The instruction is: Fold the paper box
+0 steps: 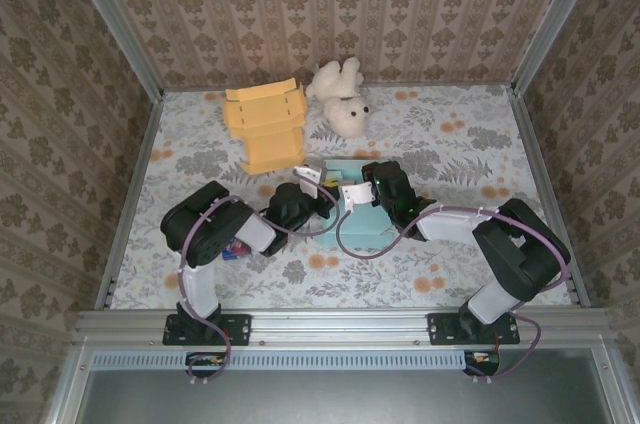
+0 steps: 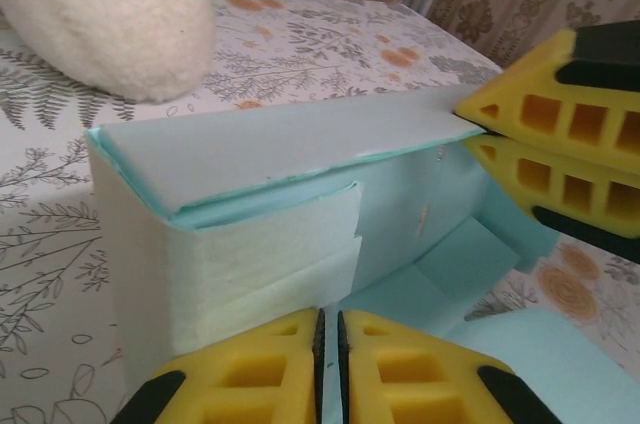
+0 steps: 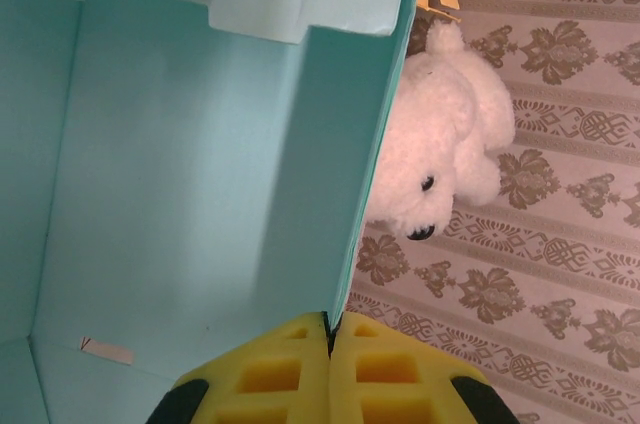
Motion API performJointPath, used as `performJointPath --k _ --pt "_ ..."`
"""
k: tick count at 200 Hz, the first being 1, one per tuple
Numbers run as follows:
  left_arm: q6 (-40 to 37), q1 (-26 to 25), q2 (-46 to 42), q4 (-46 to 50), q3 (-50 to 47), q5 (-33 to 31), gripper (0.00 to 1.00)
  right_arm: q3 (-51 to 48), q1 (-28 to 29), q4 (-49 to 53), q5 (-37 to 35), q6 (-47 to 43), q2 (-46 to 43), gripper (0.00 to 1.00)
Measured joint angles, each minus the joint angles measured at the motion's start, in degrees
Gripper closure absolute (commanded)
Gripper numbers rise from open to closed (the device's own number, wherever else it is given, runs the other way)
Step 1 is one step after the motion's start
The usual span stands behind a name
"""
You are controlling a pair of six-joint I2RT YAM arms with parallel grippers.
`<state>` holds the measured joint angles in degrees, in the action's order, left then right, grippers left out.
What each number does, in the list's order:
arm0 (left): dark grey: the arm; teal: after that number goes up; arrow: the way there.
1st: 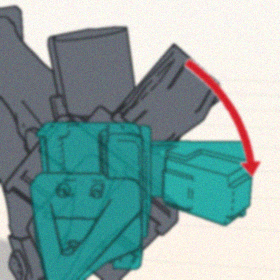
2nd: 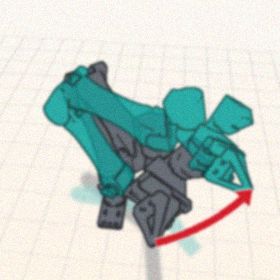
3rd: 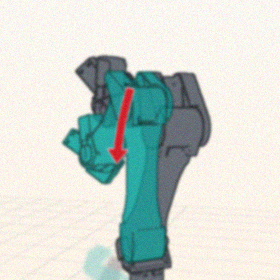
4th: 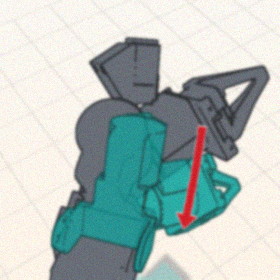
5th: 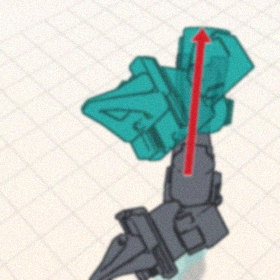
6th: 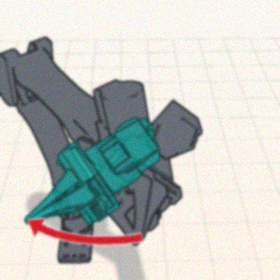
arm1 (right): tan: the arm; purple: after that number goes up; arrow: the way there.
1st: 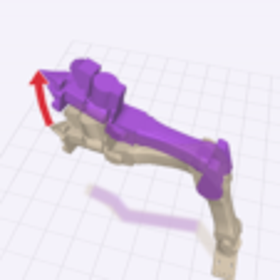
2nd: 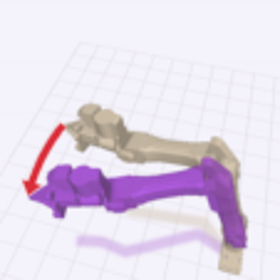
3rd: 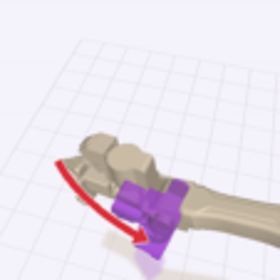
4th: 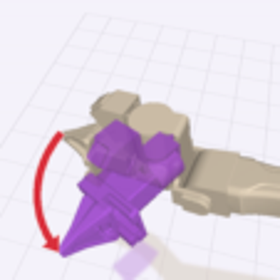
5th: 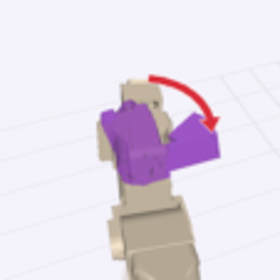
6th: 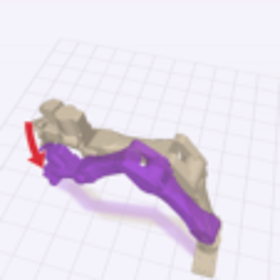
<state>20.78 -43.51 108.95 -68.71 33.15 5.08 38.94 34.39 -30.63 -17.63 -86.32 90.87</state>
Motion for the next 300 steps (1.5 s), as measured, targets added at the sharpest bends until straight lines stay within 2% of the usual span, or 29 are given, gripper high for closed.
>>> performJointPath --k 109,153,175,222,287,300 --pt "0.0 -1.6 2.0 3.8 4.2 -12.5 0.9 0.0 0.2 0.0 0.0 0.8 0.0 1.0" --pt "0.0 -2.6 2.1 10.0 7.7 -19.9 0.91 0.4 0.4 -0.7 0.0 0.8 0.9 1.0" --pt "0.0 -3.2 2.1 12.8 9.1 -22.5 0.88 0.5 0.4 -0.9 0.2 0.8 1.1 1.0" --pt "-1.1 -3.2 -0.9 12.2 5.2 -17.2 0.79 0.6 0.3 -0.9 0.7 1.2 1.1 1.0" --pt "-2.7 -1.4 -14.1 13.2 -3.0 -10.7 0.78 0.7 -0.1 -0.9 1.5 2.4 1.1 1.0" --pt "-2.9 -0.9 -16.1 13.5 -4.5 -9.9 0.74 0.7 -0.1 -0.8 1.5 2.5 1.1 1.0"
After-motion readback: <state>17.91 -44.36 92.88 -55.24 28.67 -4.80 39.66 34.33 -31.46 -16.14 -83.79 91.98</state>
